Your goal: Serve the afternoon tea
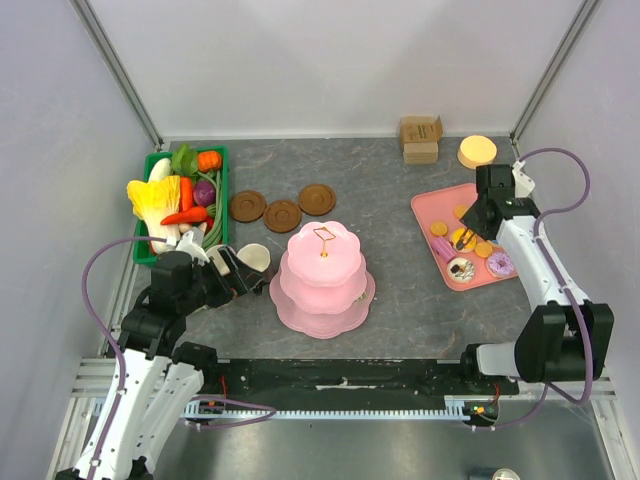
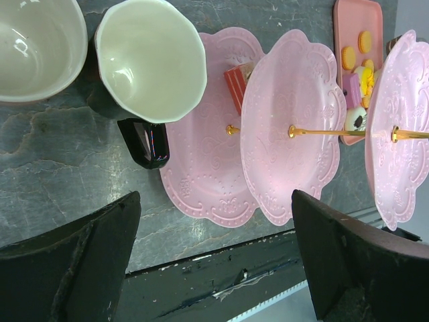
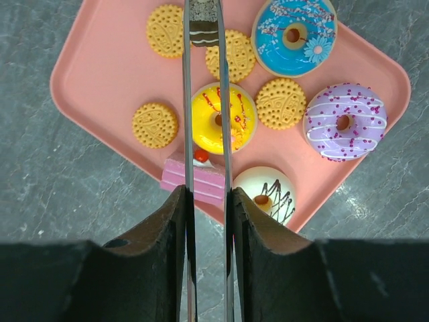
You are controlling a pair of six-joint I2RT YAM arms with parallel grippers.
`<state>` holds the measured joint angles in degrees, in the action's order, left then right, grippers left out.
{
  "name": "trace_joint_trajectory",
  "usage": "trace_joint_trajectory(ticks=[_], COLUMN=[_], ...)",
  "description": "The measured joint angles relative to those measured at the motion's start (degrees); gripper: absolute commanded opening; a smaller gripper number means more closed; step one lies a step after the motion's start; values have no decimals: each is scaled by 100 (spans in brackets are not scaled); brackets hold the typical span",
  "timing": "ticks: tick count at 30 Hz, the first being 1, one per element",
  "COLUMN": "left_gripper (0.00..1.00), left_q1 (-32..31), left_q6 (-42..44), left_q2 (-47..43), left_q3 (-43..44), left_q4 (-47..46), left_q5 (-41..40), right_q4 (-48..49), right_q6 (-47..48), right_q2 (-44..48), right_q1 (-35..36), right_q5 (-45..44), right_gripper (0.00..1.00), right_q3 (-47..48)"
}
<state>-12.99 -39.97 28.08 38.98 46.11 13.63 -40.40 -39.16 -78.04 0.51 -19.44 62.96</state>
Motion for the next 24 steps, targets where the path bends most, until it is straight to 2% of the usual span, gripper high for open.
trace_joint_trajectory(ticks=[5, 10, 15, 21, 24], left_gripper=[99, 99, 99, 99, 99], left_q1=[0, 0, 0, 0, 0], left_q6=[0, 0, 0, 2, 0], left_q2=[17, 50, 94, 144, 146], left_q3=[0, 0, 0, 0, 0], left_q4=[0, 0, 0, 0, 2], left_q5=[-2, 0, 0, -4, -7], right_q4=[-55, -37, 61, 656, 774], right_q6=[328, 859, 1292, 1543, 1622], right_q2=[599, 1506, 2424, 2986, 3088], right_q1=[0, 0, -4, 55, 306], right_q5=[417, 1462, 2942, 5112, 5751], right_gripper=[24, 24, 24, 25, 25], right_q3=[-90, -129, -81, 35, 210])
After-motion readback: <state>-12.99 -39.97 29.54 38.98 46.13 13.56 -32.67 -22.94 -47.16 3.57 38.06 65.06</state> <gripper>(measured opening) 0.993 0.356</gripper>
